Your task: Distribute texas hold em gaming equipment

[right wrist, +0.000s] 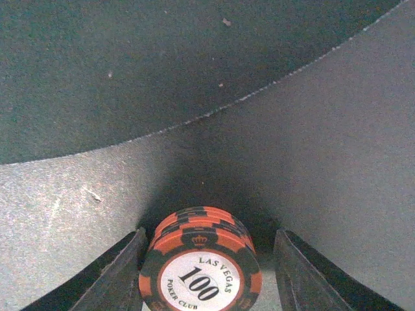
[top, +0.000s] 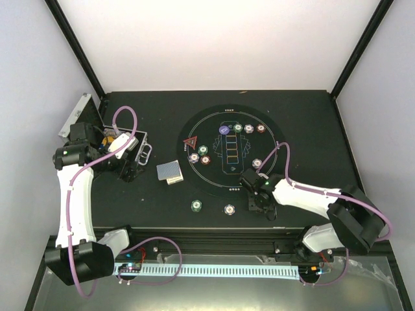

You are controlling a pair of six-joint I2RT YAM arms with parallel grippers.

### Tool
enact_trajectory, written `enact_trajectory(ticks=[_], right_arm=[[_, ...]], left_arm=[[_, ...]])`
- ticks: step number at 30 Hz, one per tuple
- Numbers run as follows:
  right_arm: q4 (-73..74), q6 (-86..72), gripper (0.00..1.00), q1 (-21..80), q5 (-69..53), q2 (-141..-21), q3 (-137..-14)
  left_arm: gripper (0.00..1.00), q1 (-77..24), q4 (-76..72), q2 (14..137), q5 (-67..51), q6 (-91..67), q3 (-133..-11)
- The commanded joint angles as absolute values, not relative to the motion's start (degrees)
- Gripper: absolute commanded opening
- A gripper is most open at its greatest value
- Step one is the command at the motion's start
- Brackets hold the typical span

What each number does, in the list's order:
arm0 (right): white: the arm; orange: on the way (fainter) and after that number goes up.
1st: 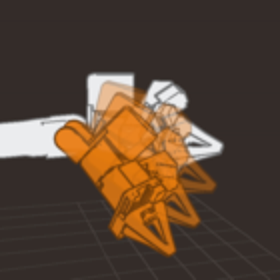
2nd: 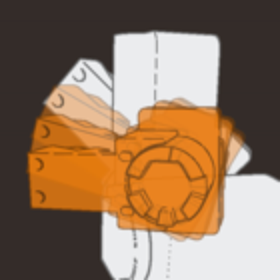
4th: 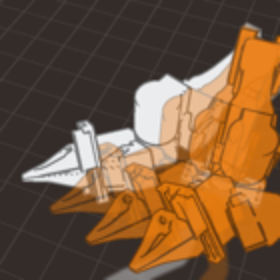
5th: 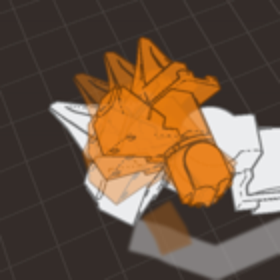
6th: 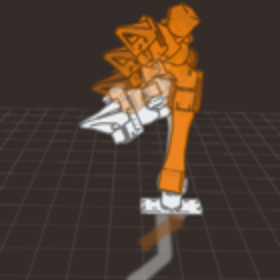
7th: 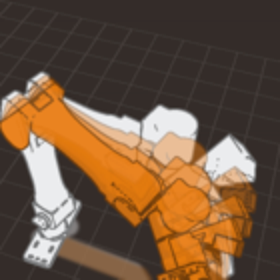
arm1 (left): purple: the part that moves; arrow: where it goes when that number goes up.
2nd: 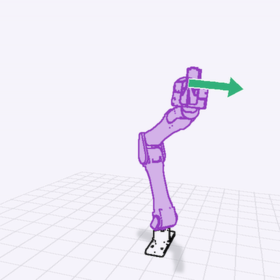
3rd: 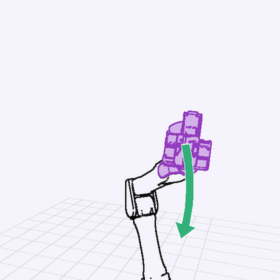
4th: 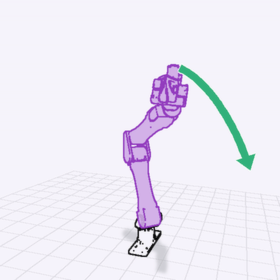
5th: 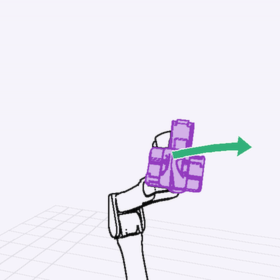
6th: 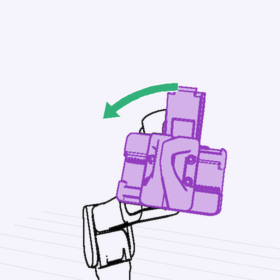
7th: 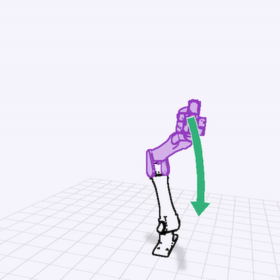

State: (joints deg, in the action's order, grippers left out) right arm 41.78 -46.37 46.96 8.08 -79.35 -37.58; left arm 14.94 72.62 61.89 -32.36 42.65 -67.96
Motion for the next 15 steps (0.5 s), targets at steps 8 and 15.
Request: enact_trajectory(ticks=[8, 15], right_arm=[[44.88, -46.15, 0.54, 47.3, 9.49, -77.04, -38.97], [45.51, -45.13, 0.52, 47.29, 9.29, -77.35, -40.18]], left_arm=[[0.99, 15.39, 73.79, 62.28, -34.53, 43.37, -68.77], [0.99, 15.4, 73.48, 61.88, -34.36, 43.64, -67.8]])
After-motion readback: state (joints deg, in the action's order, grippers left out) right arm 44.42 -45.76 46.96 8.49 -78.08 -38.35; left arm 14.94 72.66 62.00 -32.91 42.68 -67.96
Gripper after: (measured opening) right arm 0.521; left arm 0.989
